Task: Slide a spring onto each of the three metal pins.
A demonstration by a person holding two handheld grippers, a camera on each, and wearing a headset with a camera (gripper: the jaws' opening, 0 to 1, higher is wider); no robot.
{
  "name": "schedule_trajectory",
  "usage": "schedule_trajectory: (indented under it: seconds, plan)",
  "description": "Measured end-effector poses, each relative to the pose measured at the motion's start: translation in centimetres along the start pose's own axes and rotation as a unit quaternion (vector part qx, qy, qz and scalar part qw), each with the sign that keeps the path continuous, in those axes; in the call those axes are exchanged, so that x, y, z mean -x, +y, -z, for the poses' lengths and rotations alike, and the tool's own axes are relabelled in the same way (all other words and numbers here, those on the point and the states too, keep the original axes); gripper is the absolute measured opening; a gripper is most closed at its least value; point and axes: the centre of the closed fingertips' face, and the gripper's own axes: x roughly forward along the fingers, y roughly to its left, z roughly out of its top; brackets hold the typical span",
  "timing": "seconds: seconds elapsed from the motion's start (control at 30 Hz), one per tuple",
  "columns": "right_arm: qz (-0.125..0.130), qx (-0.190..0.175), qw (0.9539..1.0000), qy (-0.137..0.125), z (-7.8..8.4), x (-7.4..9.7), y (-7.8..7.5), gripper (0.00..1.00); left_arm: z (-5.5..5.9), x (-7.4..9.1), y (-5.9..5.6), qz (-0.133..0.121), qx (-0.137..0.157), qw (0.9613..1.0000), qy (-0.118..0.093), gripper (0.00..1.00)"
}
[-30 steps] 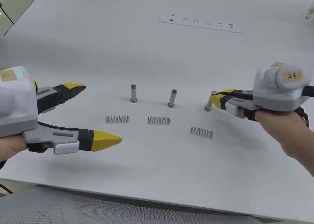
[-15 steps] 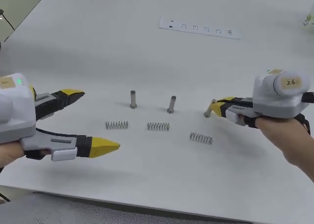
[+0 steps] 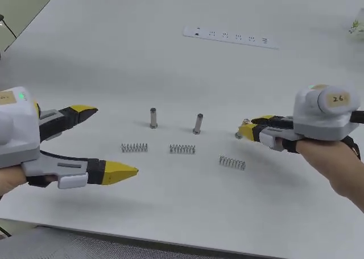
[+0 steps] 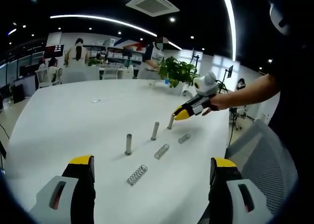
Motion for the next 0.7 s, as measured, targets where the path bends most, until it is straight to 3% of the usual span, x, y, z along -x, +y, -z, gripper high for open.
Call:
schedule_trajectory:
  seconds: [0.5, 0.7]
  plan:
    - [-0.014, -0.006, 0.9996, -0.022, -0.6, 0.6, 0.8, 0.30, 0.1, 0.0, -0.1, 0.001, 0.004, 1.0000, 0.000, 0.98]
    - [-0.020, 0.007, 0.9994, -0.028, -0.5, 1.4, 1.2, 0.31, 0.1, -0.1, -0.1, 0.002, 0.003, 1.0000, -0.001, 0.98]
